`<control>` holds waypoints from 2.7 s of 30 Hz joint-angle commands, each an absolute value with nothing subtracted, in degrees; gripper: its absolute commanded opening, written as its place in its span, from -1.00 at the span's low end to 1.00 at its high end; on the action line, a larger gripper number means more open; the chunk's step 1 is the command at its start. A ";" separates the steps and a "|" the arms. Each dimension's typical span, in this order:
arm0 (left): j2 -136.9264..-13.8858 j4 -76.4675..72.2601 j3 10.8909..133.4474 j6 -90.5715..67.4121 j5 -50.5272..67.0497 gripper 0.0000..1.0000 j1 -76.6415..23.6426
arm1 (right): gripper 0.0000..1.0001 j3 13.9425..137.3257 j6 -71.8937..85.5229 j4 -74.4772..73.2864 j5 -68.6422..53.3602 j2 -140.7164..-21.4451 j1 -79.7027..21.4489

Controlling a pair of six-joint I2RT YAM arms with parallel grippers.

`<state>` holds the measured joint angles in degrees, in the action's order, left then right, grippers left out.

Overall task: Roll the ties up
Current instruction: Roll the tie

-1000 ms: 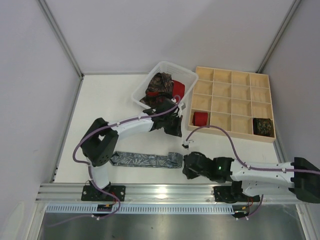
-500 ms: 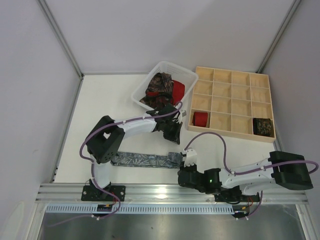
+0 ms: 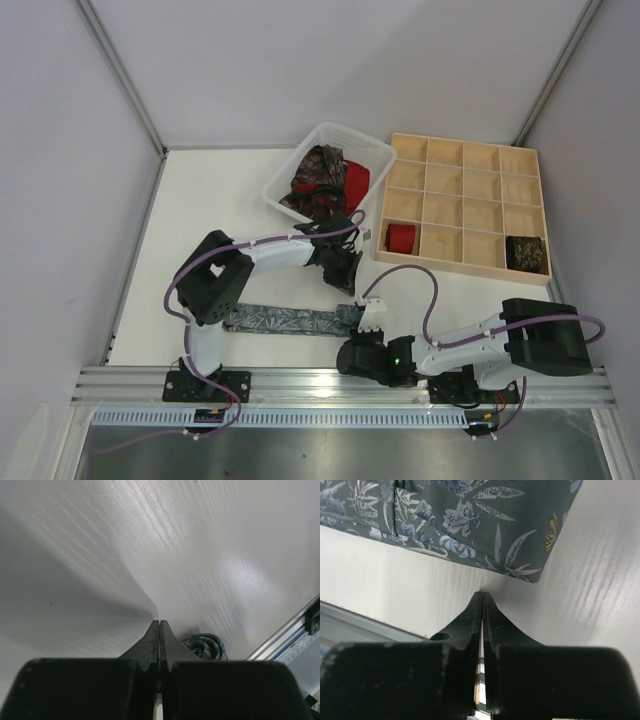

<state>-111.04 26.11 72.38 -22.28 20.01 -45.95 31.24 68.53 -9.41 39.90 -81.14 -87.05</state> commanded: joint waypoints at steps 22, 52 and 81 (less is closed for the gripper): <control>-107.14 14.77 59.42 -21.44 31.55 -0.99 -47.37 | -1.00 30.50 71.54 -8.53 39.37 -84.29 -77.79; -77.08 10.85 50.73 -38.05 20.73 -0.93 -44.82 | 0.28 21.54 40.30 -20.84 -10.72 -44.04 -48.11; -90.44 0.44 43.51 -39.11 22.41 -0.99 -49.83 | 0.86 17.23 37.52 13.08 -52.20 -71.27 -21.44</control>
